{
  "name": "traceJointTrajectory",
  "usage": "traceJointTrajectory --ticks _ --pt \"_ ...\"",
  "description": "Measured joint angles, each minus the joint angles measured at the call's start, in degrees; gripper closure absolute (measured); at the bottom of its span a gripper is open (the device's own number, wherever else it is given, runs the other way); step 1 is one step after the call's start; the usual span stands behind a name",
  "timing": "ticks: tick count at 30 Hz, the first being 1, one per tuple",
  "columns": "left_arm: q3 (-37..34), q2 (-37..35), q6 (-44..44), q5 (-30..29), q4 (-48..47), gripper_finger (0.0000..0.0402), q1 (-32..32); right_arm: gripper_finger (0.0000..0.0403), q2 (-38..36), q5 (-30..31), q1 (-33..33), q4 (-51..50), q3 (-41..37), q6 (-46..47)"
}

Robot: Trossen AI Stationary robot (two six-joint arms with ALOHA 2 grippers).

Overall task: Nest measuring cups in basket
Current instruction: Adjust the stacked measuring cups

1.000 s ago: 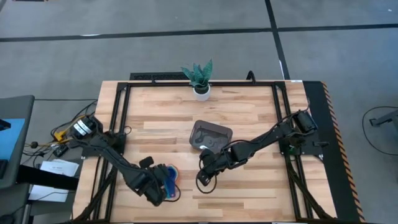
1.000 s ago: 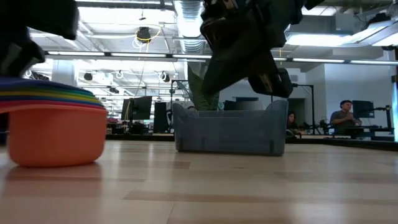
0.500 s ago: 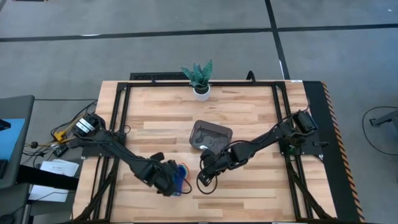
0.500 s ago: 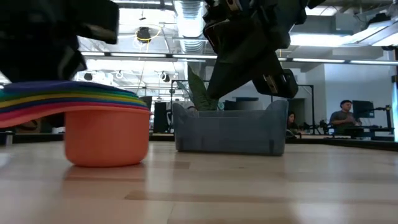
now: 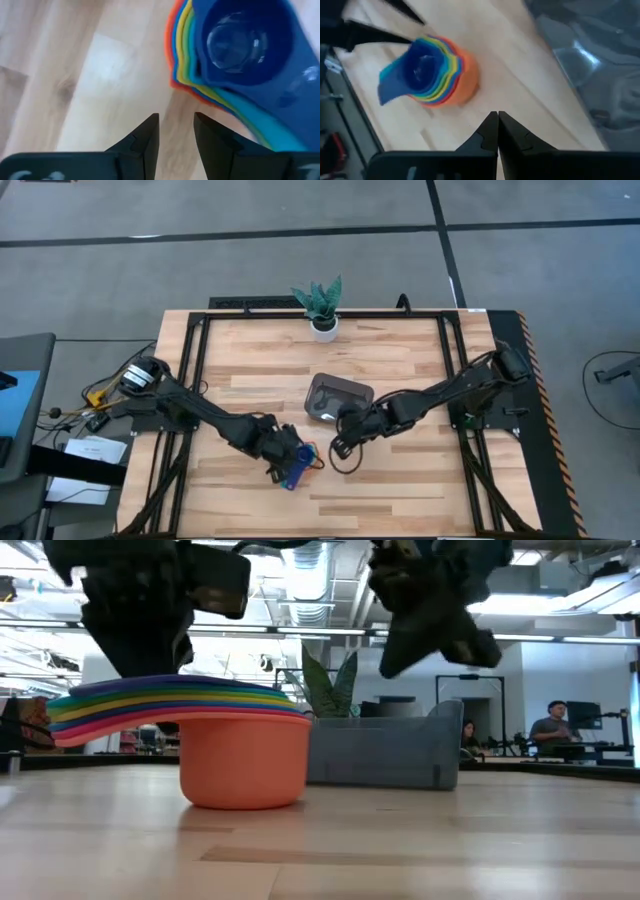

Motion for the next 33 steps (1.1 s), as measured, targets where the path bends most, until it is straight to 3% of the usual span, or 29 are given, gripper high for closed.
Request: traceJointTrajectory --ticks 6,11,21,33 --pt "0.0 -5.4 -5.0 2.2 -5.4 0.0292 -1.2 0.0381 1.7 -0.5 2.4 10.0 -1.6 3.6" --pt "-1.0 -9.8 -11.1 -2.7 -5.5 0.0292 -3.9 0.0373 3.4 0.2 6.5 18.1 -1.4 0.6" --pt "-8.8 -8.1 -16.8 -1.5 6.5 0.0292 -6.0 0.0385 13.2 -3.7 8.7 25.0 1.1 -0.6" --pt "-9.0 -6.7 -15.7 -1.4 9.6 0.0292 -6.4 0.0382 23.0 -9.0 5.1 27.5 10.9 -4.9"
